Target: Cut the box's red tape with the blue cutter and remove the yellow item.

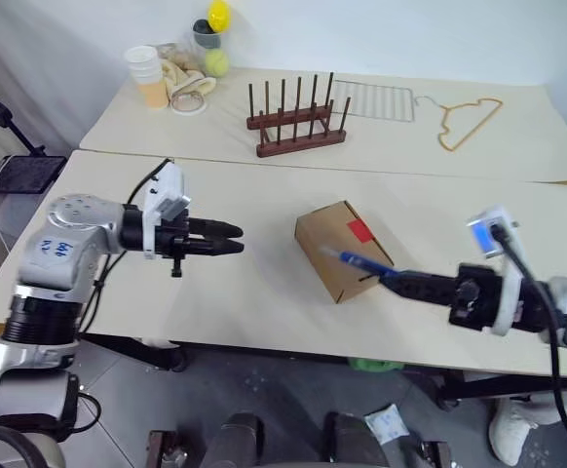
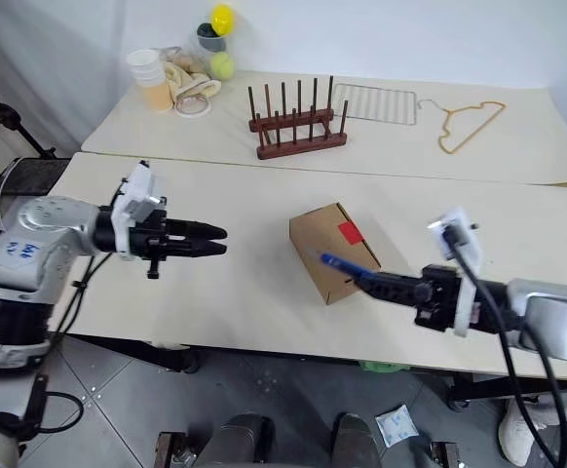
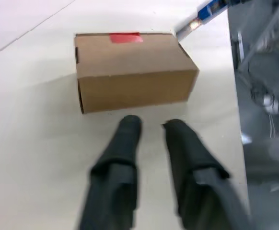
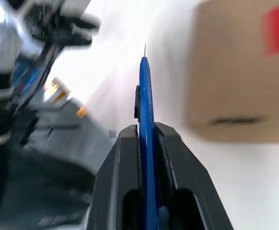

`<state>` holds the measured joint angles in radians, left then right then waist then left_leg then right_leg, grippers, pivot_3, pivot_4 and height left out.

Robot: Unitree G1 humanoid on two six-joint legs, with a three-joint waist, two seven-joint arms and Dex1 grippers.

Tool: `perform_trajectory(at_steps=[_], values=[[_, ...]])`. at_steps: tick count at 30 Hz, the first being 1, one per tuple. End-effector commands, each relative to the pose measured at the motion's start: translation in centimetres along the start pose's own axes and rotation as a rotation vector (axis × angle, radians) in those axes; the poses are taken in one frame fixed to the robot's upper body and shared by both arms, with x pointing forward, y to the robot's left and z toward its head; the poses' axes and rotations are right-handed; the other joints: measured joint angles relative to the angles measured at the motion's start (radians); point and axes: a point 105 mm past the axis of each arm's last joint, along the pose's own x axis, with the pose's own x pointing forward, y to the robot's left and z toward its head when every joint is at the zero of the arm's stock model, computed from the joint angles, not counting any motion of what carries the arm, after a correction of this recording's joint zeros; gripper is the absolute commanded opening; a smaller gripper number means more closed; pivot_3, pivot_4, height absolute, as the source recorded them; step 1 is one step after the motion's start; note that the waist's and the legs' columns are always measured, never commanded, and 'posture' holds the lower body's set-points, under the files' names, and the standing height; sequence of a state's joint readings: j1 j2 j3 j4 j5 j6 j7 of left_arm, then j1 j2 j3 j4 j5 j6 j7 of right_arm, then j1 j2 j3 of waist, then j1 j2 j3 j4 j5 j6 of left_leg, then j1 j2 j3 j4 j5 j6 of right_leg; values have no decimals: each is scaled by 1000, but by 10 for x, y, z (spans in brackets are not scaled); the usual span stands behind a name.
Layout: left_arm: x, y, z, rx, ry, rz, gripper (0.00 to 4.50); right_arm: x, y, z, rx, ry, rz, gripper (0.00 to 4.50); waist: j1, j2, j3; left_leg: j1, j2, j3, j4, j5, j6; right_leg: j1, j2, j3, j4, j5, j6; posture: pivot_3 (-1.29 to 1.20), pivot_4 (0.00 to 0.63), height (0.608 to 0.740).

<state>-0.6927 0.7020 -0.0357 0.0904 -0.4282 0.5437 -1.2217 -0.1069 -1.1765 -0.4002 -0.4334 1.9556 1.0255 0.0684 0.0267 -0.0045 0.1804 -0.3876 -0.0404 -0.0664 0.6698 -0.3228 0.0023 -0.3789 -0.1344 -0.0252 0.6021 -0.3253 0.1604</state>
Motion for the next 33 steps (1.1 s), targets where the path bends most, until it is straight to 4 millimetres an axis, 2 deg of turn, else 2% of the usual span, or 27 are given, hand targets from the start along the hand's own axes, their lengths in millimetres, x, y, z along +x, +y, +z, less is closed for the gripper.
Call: perform_trajectory(at_steps=[1, 5, 10, 14, 19, 22, 33], values=[[17, -1, 8, 48, -17, -24, 0, -17, 1, 17, -112, -38, -95, 83, 0, 0, 0, 0, 0, 0, 0, 0, 0, 0, 0, 0, 0, 0, 0, 0, 150, 740], [52, 2, 18, 77, -65, -40, 0, -20, 1, 26, -298, 7, -211, 83, 1, 0, 0, -1, 0, 1, 3, 0, 0, 0, 0, 0, 1, 0, 0, 0, 150, 740], [87, 20, 32, 53, -83, 33, 0, 0, -2, 27, -417, 84, -303, 83, -5, 0, 0, -1, 0, 1, 7, 0, 0, 0, 1, 1, 4, 0, 1, 0, 150, 740], [97, 31, 29, 46, -53, 80, 0, 11, -6, 28, -434, 125, -345, 83, -7, 0, 0, -3, 0, 4, 4, 0, 0, -7, 1, 3, 6, 0, 1, 0, 150, 740], [114, 37, 18, 61, 21, 117, 0, 39, -11, 48, -419, 81, -370, 83, -6, -1, 0, -10, 1, 8, 8, 0, 0, -16, 0, 3, 11, 0, 1, 0, 150, 740], [121, 39, 16, 84, 28, 132, 0, 42, -14, 51, -416, 94, -384, 83, 3, -1, 0, -17, 0, 5, 12, 0, 0, -20, 0, 3, 12, 1, 1, 0, 150, 740], [128, 28, 10, 54, 25, 102, 0, 51, -24, 60, -374, 73, -412, 83, -1, -1, 0, -17, -2, 4, 13, 0, 0, -20, -2, 2, 15, 1, 2, 0, 150, 740]])
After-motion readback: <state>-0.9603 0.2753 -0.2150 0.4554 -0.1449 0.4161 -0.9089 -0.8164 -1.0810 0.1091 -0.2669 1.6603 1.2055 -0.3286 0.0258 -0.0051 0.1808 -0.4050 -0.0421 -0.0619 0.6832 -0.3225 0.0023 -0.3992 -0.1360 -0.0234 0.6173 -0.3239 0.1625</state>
